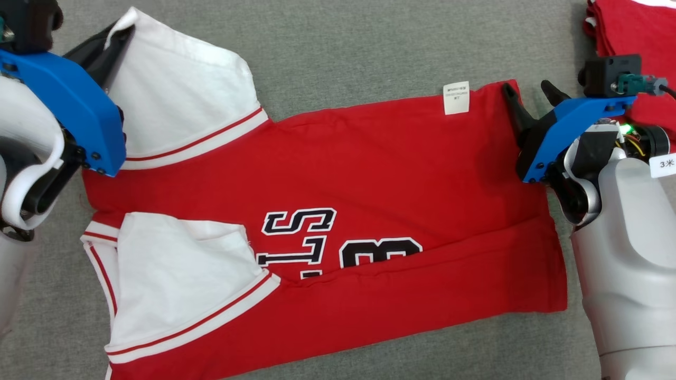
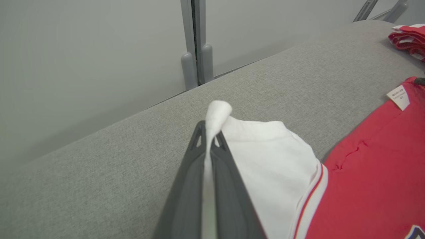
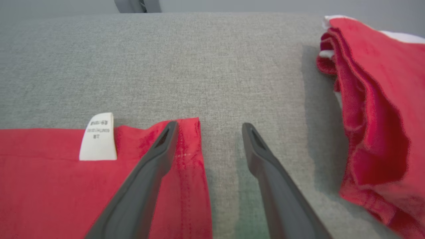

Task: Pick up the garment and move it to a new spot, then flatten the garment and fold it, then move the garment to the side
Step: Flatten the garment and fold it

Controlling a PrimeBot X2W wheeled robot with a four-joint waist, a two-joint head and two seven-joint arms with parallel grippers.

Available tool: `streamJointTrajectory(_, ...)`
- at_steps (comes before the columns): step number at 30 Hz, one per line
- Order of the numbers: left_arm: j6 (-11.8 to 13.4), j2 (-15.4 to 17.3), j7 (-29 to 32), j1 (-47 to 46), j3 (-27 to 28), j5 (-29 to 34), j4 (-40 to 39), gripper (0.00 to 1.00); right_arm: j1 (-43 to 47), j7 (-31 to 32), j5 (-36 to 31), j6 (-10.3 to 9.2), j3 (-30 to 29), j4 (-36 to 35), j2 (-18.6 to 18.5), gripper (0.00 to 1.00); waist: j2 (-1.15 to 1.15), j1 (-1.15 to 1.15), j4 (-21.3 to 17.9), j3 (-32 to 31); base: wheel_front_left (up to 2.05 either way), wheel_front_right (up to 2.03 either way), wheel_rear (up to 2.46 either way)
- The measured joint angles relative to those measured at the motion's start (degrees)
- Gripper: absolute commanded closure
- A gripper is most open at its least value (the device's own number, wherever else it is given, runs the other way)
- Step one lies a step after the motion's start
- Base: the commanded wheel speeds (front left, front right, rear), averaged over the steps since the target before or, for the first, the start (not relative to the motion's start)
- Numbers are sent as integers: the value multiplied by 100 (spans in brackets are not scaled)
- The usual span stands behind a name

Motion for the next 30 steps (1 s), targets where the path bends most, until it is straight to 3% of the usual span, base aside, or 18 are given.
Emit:
streamJointTrajectory(6, -8, -123, -291, 100, -109, -23, -140, 100, -357, 19, 159, 0, -55, 611, -9, 0, 0, 0, 223, 83, 0, 0, 0)
streamJointTrajectory(8, -8, -146, -343, 119, -136, -23, -145, 100, -452, 20, 205, 0, -41, 764, -36, 60, 0, 0, 257, 75, 0, 0, 0)
streamJointTrajectory(10, -8, -162, -396, 156, -170, -24, -144, 100, -493, 10, 202, 0, -2, 888, -80, 79, 0, 0, 280, 37, 0, 0, 0)
streamJointTrajectory(11, -9, -165, -430, 187, -182, -27, -144, 100, -502, -14, 194, 0, 18, 940, -100, 99, 0, 0, 288, 10, 0, 0, 0)
streamJointTrajectory(22, -9, -165, -894, 650, -216, -111, -96, 100, -355, -664, 197, 0, 333, 1063, -257, 100, 0, 0, 408, -644, 0, 0, 0)
streamJointTrajectory(27, 34, -212, -1185, 1338, -238, -264, -342, 100, 258, -1124, 240, 0, 417, 943, -341, 100, 0, -2, 517, -1178, 0, 0, 0)
streamJointTrajectory(30, 183, -183, -1337, 1957, -240, -359, -605, 100, 713, -1352, 326, 0, 390, 768, -335, 100, 0, -2, 542, -1459, 0, 0, 0)
